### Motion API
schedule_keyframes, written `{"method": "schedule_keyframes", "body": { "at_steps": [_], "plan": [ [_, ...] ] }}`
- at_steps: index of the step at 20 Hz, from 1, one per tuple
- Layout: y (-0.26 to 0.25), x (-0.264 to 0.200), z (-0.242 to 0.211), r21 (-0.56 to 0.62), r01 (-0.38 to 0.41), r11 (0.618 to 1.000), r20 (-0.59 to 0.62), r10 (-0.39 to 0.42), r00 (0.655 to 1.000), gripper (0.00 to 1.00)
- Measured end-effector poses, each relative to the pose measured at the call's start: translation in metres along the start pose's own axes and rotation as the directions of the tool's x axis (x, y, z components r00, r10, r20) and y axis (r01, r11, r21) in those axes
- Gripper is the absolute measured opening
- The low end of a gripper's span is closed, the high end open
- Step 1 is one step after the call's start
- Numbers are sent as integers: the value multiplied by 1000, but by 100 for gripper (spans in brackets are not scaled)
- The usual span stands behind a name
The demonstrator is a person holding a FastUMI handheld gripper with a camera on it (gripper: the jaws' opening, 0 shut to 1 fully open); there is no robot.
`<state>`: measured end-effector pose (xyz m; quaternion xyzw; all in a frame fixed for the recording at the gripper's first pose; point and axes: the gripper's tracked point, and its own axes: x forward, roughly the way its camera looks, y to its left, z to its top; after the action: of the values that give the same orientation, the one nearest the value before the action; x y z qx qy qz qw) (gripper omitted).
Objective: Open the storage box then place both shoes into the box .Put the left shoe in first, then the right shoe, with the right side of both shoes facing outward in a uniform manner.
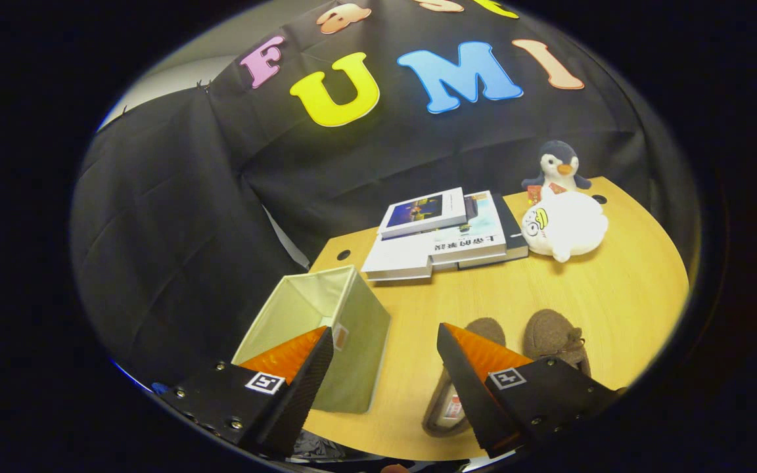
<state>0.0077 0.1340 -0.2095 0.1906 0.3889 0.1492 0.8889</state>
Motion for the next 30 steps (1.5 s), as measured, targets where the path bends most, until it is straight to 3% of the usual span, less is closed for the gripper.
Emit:
{"method": "schedule_keyframes", "body": {
  "at_steps": [8, 26, 30],
  "plan": [
    [-59, 15, -40, -18, 90, 996, -77, -91, 993, 97],
    [-117, 50, -125, -21, 187, 982, -283, -186, 941, 97],
    [-123, 58, -132, -34, 201, 979, -311, -201, 929, 91]
  ]
}}
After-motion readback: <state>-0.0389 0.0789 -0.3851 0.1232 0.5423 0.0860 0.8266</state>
